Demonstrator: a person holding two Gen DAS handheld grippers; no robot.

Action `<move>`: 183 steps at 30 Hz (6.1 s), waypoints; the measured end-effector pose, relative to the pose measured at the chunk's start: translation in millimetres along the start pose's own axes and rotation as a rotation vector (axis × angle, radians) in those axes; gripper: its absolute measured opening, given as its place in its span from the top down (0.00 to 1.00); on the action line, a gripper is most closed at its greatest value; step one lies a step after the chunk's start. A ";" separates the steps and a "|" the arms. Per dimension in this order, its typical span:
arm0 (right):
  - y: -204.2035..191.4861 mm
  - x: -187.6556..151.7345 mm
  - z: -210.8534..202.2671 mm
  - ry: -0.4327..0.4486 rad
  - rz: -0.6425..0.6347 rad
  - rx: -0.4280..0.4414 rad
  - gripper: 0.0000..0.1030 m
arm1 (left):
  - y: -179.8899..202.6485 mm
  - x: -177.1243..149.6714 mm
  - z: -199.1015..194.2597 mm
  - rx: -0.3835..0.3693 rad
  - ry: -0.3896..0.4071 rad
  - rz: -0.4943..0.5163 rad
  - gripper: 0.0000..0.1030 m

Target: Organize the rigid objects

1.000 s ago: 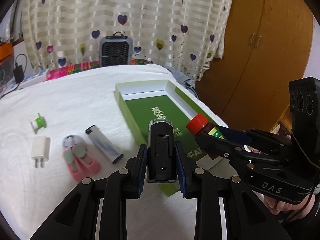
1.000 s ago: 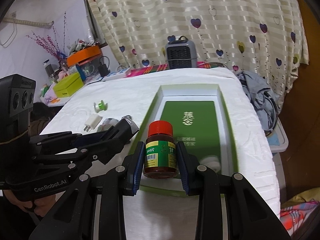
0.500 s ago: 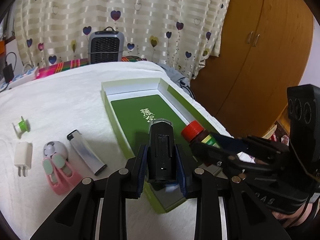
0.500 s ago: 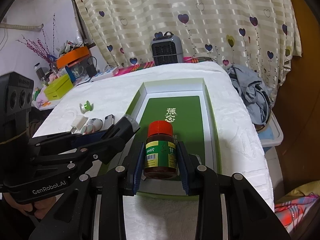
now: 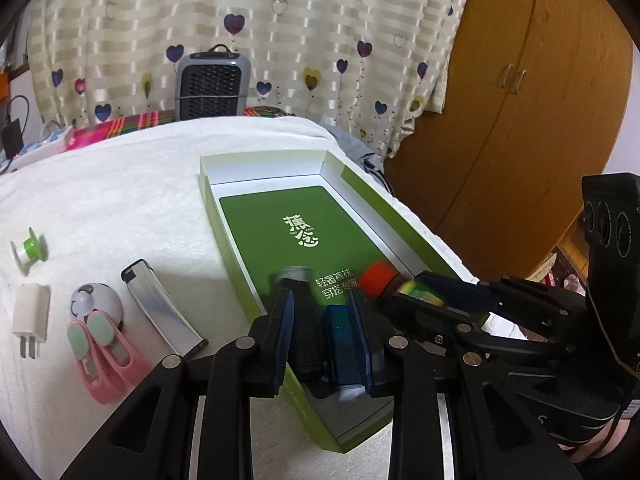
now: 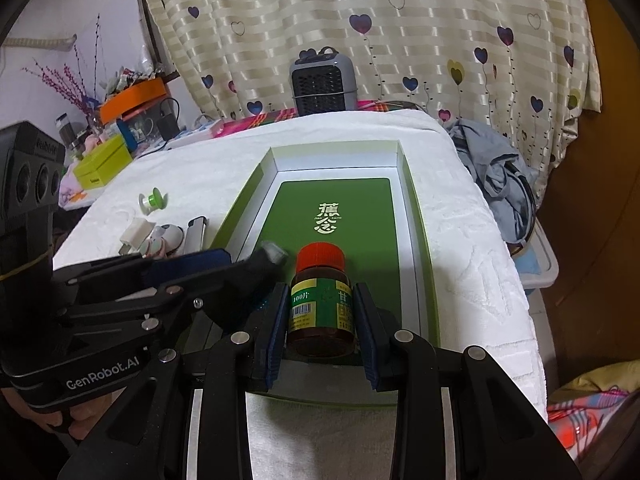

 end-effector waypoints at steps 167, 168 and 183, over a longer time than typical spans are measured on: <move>-123.3 57.1 90.5 -0.305 -0.263 -0.048 0.72 | -200.4 -31.5 -40.1 0.264 -0.073 -0.245 0.69; -123.4 57.4 92.5 -0.312 -0.267 -0.048 0.72 | -199.7 -30.8 -39.2 0.266 -0.074 -0.239 0.68; -130.1 49.2 85.2 -0.278 -0.311 -0.094 0.77 | -199.0 -30.7 -40.3 0.259 -0.068 -0.228 0.69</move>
Point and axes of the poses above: each gripper's, at about its wrist camera, not at the fingertips, and z roughly the way its jaws point, y to its right, x to its top, the point moved 7 cm from there along z, roughly the way its jaws point, and after that the axes turned 13 degrees about -y, right-handed, at the moved point
